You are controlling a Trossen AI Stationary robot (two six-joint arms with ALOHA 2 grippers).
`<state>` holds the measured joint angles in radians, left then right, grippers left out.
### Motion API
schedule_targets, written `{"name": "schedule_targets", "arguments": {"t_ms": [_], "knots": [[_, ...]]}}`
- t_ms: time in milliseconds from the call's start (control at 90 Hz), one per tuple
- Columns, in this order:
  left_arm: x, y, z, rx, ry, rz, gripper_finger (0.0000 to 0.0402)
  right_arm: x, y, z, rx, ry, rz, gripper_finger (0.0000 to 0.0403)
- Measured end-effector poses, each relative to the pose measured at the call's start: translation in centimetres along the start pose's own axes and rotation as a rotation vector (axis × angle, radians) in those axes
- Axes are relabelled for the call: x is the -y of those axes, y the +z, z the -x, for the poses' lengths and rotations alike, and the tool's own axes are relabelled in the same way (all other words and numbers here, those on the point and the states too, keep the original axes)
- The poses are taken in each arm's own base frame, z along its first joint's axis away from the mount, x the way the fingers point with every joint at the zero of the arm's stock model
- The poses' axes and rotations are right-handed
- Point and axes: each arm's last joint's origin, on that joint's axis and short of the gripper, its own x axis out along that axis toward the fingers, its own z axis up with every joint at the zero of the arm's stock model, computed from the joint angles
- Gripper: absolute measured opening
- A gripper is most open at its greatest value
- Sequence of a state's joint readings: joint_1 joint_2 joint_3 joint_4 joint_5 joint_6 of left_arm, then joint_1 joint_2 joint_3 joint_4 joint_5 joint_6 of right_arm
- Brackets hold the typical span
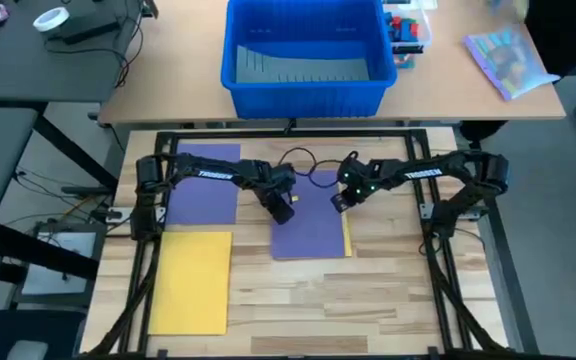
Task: Organize paper
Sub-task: Stack the purple colored paper on top of the other purple colored paper
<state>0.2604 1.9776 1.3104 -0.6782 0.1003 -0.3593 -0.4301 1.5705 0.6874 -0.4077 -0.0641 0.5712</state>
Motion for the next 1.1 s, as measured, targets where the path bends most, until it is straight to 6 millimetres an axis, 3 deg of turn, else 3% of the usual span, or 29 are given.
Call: {"name": "schedule_targets", "arguments": {"t_ms": [189,344,467,656,778,944,1100], "knots": [[-0.6,-1.3,0.2,-0.123,0.086,-0.019,0.0,2.0,-0.7,0.9,-0.086,-0.147,0.047,0.0],[-0.6,-1.2,0.4,-0.13,0.093,0.007,0.0,3.5,-1.0,2.7,-0.073,-0.199,0.007,0.0],[0.0,0.0,1.2,-0.085,0.084,0.013,0.0,3.4,-0.6,4.7,0.036,-0.13,-0.023,0.0],[1.4,3.0,4.3,0.079,0.024,-0.031,0.0,1.7,-0.1,6.3,0.188,0.036,-0.026,0.0],[2.8,3.7,4.5,0.161,-0.064,-0.081,0.0,0.7,0.2,5.9,0.224,0.077,-0.026,0.0],[4.1,2.7,2.2,0.16,-0.164,-0.128,0.0,-0.2,0.0,4.3,0.173,0.068,0.005,0.0],[3.4,2.0,1.0,0.124,-0.138,-0.158,0.0,-0.8,-0.4,2.0,0.094,0.029,0.083,0.0]]}}
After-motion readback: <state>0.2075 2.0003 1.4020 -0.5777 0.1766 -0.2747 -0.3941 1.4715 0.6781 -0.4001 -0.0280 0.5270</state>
